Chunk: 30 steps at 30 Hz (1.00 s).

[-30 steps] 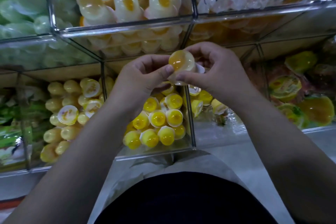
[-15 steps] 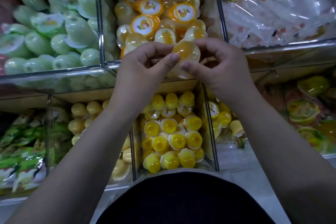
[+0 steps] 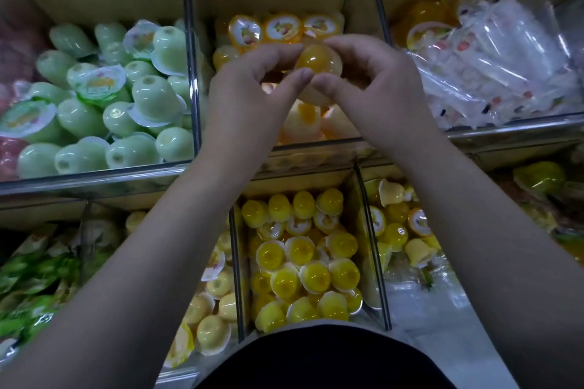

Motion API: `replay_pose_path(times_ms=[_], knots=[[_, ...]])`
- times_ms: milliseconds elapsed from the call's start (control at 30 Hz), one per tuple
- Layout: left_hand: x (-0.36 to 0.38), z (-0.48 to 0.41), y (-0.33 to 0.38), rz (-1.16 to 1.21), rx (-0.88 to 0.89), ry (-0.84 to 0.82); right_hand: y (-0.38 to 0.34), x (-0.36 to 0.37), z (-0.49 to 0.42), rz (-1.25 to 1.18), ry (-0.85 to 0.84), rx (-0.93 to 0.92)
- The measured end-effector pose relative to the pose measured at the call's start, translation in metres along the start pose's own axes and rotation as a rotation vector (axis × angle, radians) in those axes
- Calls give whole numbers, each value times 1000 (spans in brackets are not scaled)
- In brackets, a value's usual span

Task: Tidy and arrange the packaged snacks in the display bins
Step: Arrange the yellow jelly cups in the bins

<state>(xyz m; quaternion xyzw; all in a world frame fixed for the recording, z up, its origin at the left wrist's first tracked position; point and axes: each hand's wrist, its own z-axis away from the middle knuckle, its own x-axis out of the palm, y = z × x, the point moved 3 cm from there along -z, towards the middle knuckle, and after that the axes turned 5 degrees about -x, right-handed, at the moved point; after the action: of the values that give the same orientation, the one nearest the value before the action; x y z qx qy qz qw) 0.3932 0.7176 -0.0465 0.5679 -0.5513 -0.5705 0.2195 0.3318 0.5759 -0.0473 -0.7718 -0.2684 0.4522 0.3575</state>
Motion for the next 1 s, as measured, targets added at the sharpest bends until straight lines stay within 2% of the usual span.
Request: replay_pose_path(times_ms=[100,333,467,767,900,1000], knots=[[-2,-16,-5,-71,-1,23,3,10,-19,38,-21,1],[-9,-32,-27,-186,-45,-12,10,41,-50,213,-190,-25],[-7,-35,-38,-255,-133,-98,14,57,-59,317,-263,-19],[-7,-28,-40,-58,-274,-76,12,51,-49,170,-182,49],[-9,-21,-35,10,-272,-13,7,43,-42,90,-75,47],[-10,-13,-31,157,-270,54,1,37,-33,-68,18,36]])
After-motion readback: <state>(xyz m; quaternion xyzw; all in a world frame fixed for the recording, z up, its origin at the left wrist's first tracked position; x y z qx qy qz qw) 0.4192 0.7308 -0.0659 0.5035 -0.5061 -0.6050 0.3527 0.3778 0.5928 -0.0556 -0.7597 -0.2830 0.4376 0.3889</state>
